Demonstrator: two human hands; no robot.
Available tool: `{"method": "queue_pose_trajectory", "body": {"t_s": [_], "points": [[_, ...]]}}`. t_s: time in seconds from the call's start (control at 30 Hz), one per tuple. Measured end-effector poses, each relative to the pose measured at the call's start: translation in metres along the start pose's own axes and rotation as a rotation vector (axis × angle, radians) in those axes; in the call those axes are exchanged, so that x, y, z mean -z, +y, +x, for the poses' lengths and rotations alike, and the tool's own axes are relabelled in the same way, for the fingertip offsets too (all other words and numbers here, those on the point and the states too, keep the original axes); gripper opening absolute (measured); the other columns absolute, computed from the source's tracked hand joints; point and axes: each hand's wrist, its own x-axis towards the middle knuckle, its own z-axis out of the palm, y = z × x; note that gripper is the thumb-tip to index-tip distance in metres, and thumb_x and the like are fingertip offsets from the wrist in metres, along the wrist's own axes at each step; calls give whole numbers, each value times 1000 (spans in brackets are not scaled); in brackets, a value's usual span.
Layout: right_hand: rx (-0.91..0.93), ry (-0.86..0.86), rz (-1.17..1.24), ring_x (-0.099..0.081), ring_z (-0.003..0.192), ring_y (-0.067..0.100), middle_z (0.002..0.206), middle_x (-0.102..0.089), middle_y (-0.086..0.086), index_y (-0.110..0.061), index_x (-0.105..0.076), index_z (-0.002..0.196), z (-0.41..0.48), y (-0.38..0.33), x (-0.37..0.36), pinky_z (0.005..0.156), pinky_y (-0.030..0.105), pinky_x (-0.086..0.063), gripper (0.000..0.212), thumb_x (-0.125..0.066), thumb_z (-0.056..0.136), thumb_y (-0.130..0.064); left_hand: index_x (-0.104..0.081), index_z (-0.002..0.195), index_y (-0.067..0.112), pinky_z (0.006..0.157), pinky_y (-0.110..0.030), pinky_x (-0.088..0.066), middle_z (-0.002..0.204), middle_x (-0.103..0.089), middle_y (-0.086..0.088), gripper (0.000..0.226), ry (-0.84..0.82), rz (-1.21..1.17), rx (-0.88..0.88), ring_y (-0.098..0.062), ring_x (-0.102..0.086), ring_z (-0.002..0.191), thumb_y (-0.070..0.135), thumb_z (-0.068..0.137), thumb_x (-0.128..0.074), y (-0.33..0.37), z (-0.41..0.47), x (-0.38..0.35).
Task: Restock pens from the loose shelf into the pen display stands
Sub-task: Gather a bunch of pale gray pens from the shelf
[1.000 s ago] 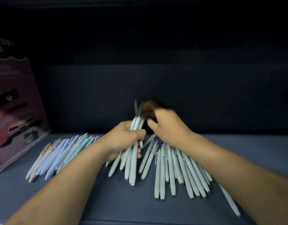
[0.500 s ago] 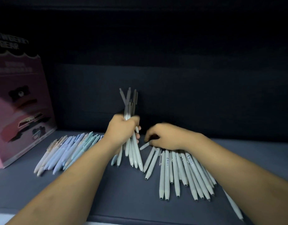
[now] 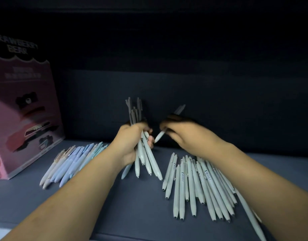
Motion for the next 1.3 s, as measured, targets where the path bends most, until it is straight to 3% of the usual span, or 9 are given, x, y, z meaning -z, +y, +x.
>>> {"method": "queue_pose_trajectory", "body": {"t_s": [0.13,0.37,0.53,0.63,0.73,0.93,1.07,1.17,1.3], "points": [[50,106,40,-61,95,15,111,-58,-8,-22,-59,109,-5,-6,3,83,40,-53,17,-57,96,-11,-54,81,6,41,-23,-41,63,-50,-7,18,0,-21,24,-15,-49,46,10,93,-67,0,6,6],[76,121,408,-65,92,11,97,-66,-10,-16,-73,92,-9,-40,-5,83,32,-53,13,-62,95,-10,-62,92,-3,39,-23,-41,66,-52,-14,24,-66,31,-21,-19,-48,46,19,93,-72,-1,-1,1],[-76,190,565,-64,75,17,83,-69,-10,-18,-67,93,-5,-43,-8,72,36,-54,14,-64,92,-4,-65,88,-5,46,-27,-43,71,-53,-20,7,-86,57,-41,-23,-48,49,-1,87,-59,-4,-4,-3],[-173,158,669,-68,72,25,78,-74,-4,-15,-53,91,-4,-45,-7,70,42,-57,15,-65,93,-5,-65,86,-3,39,-22,-42,61,-54,-15,13,-72,41,-69,-16,-49,40,7,94,-62,-5,-5,-5],[-331,187,735,-74,75,18,78,-76,5,-19,-46,88,0,-44,-4,79,45,-60,31,-75,87,-10,-69,104,-8,39,-21,-43,78,-63,-20,30,-52,3,-91,-15,-54,43,21,94,-71,-6,-2,-6],[-541,326,861,-75,77,17,85,-76,4,-16,-66,97,0,-40,-6,76,38,-63,31,-88,75,-13,-67,92,-4,38,-21,-45,64,-63,-13,32,-47,18,-142,-15,-58,42,26,87,-78,-6,0,-4],[-576,378,960,-76,80,20,82,-78,4,-10,-75,88,1,-45,-13,80,41,-62,14,-84,78,-7,-68,105,-14,70,-37,-58,91,-69,-31,46,-65,37,-160,-29,-69,73,25,85,-82,-11,2,-3],[-588,400,1077,-76,75,24,80,-78,9,-5,-73,90,-1,-52,-13,66,33,-60,13,-80,80,0,-66,115,-15,98,-55,-54,113,-67,-36,59,-101,10,-180,-49,-69,103,27,79,-86,-10,-3,-5],[-526,407,1054,-73,68,9,74,-77,7,-7,-69,93,-1,-55,-13,57,18,-51,18,-79,80,0,-71,109,-9,86,-43,-61,103,-76,-23,35,-111,72,-258,-34,-75,97,21,91,-73,-11,-3,-7]]}}
